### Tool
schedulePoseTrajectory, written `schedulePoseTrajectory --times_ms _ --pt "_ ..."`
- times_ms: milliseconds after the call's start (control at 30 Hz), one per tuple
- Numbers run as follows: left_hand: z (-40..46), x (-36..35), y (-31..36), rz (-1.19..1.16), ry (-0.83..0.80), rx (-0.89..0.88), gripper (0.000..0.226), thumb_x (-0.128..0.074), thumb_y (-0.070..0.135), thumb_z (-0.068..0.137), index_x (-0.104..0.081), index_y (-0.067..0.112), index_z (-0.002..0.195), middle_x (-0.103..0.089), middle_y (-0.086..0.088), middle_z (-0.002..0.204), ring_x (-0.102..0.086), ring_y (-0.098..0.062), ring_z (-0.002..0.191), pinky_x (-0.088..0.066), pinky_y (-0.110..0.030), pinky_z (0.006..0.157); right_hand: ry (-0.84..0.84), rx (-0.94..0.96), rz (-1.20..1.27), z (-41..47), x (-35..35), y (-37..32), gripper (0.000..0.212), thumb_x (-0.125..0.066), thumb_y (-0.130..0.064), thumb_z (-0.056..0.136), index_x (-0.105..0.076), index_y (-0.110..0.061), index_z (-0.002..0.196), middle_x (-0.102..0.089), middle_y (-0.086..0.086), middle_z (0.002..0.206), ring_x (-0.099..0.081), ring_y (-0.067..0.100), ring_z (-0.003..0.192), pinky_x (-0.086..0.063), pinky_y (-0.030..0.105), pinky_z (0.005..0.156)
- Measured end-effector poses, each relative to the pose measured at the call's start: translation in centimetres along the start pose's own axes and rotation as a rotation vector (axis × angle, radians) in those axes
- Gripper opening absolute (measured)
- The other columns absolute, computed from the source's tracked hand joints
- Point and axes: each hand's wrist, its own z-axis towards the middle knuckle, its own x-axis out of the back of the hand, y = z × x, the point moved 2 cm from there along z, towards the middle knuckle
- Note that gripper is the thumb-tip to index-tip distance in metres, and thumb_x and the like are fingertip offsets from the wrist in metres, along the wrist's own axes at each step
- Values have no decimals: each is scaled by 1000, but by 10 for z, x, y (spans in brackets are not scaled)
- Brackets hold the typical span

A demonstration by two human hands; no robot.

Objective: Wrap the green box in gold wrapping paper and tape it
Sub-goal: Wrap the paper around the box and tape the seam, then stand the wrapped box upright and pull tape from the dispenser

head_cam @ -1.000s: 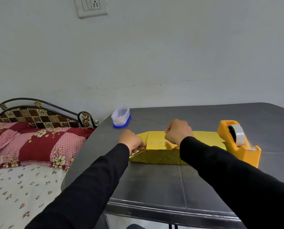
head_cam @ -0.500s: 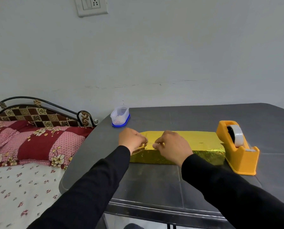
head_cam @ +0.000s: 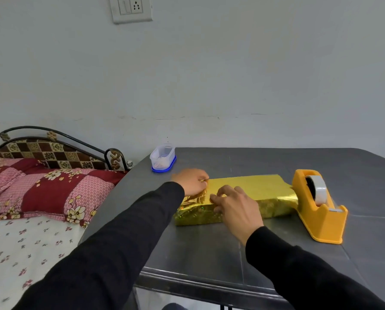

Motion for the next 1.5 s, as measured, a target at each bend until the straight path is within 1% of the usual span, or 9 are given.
schedulePoseTrajectory --times_ms 200,333,433,600,767,900,1067,1300,1500 --pt "-22 -27 -23 -442 90 129 30 -63 48 91 -60 18 90 -66 -8 86 -66 -21 80 -50 -32 74 16 -294 492 -4 -18 48 50 -55 -3 96 -63 -28 139 -61 -1 143 -61 23 126 -49 28 101" --pt "-35 -55 -32 -823 126 193 63 -54 73 82 -65 14 99 -71 -3 104 -70 -23 98 -55 -39 90 -26 -610 1113 -16 -28 51 43 -47 -1 103 -61 -22 139 -71 -7 124 -64 9 118 -44 3 82" --pt "-47 -63 -26 -1117 115 198 55 -51 70 90 -68 28 121 -75 3 115 -71 -20 105 -57 -45 96 -21 -684 1340 -19 -29 49 36 -53 -11 104 -72 -34 123 -75 -18 113 -67 4 113 -55 23 95" --pt "-53 -23 -9 -1289 286 167 59 -39 64 99 -74 16 101 -76 -3 92 -64 -18 79 -44 -36 74 100 -701 1645 1 4 53 36 -55 -46 102 -77 -21 117 -78 -1 112 -70 18 113 -55 42 98" --pt "-46 31 13 -1368 356 165 68 -30 68 100 -67 13 85 -68 -5 81 -56 -17 76 -36 -29 58 124 -654 1736 34 46 58 65 -40 -67 100 -69 -15 128 -72 -7 92 -56 23 129 -33 57 115" --pt "-37 48 21 -1376 339 221 74 -30 78 94 -65 13 95 -61 -6 84 -52 -17 77 -39 -28 57 103 -659 1727 49 64 55 60 -39 -77 94 -65 -25 110 -64 5 136 -49 29 136 -29 66 116" --pt "-38 37 27 -1407 262 310 70 -28 75 97 -62 14 90 -61 -4 79 -53 -16 77 -40 -28 62 76 -696 1703 48 66 51 81 -37 -81 90 -56 -24 145 -48 0 151 -42 30 141 -27 70 115" --pt "-37 26 29 -1337 272 297 79 -23 75 97 -62 14 129 -64 -10 124 -55 -20 99 -42 -26 63 8 -661 1662 44 68 45 84 -28 -83 89 -35 -35 158 -32 -3 165 -29 33 151 -22 71 117" --pt "-54 30 40 -1305 422 209 57 -28 61 105 -57 24 137 -58 -5 138 -51 -28 132 -41 -48 109 -6 -665 1622 42 62 50 77 -28 -75 95 -26 -35 161 -24 -2 168 -24 30 154 -19 64 121"
